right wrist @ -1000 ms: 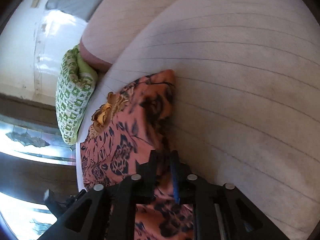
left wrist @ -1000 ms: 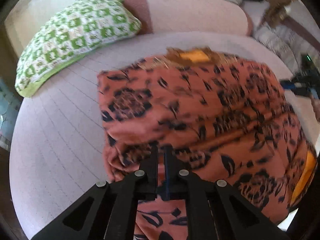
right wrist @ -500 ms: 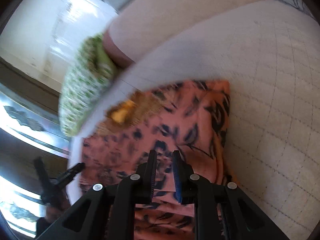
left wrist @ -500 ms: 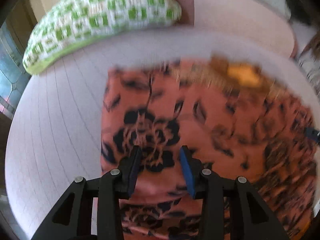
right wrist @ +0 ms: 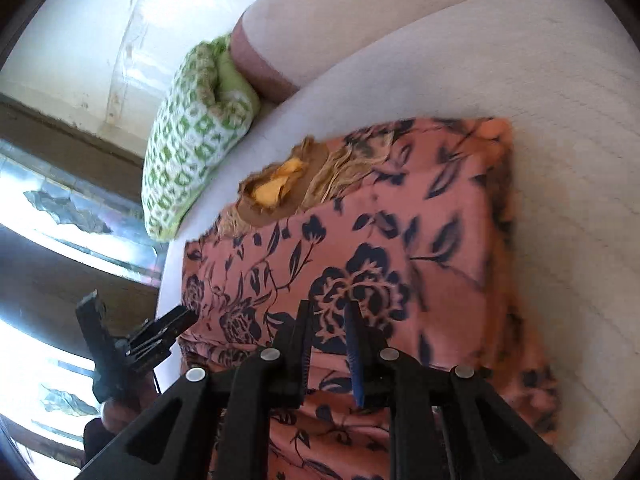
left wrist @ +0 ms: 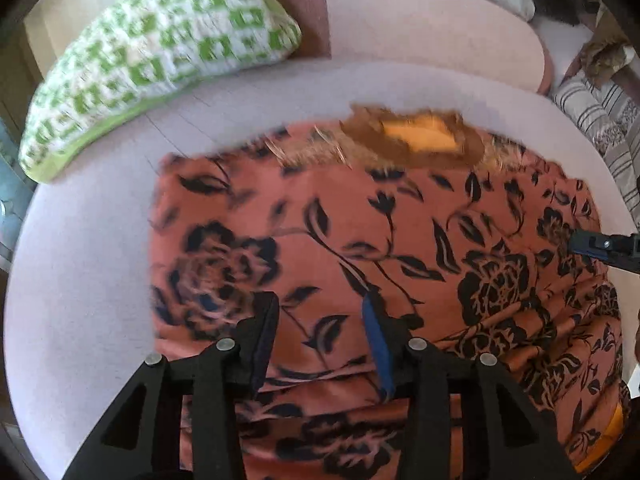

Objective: Fold small clothes

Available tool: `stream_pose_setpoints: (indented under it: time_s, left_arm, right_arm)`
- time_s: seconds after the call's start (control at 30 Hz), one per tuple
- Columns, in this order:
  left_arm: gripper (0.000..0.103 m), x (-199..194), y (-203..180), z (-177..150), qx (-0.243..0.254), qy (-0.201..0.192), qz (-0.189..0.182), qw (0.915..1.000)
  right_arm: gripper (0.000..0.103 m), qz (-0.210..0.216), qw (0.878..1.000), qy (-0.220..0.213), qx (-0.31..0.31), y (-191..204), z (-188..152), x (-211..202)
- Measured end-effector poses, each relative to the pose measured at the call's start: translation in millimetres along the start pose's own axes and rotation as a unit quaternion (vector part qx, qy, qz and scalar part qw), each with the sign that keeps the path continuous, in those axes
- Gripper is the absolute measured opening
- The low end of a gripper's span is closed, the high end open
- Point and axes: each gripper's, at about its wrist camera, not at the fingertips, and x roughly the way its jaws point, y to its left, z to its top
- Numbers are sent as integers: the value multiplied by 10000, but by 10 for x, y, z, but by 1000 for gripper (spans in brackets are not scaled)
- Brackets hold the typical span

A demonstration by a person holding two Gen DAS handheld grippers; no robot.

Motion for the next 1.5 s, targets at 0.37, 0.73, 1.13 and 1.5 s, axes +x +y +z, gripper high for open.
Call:
stream_pose_setpoints:
  time_s: [0.37,0.73,1.13,1.5]
  left_arm:
    - [49,-384,-7,-453,13,-18,-219,9998]
    - [78,-1257,404,-1602,-531,-340,-451,9970]
    - [69,-1047,328,-2215,-1096,567,-1201,9851]
    - [60,-1061,327,-2446,-1243,801,-1527,9771]
  right_arm:
    - [19,5,9986,516,-85,-76,-282,-54]
    - [75,122,9977,-661,-23,-151,-1061,-1244]
    - [72,-926,9954,26,-250,-152,-1800,-1255]
    - [6,-1749,9771,8,-1211,134,-1962,-1293]
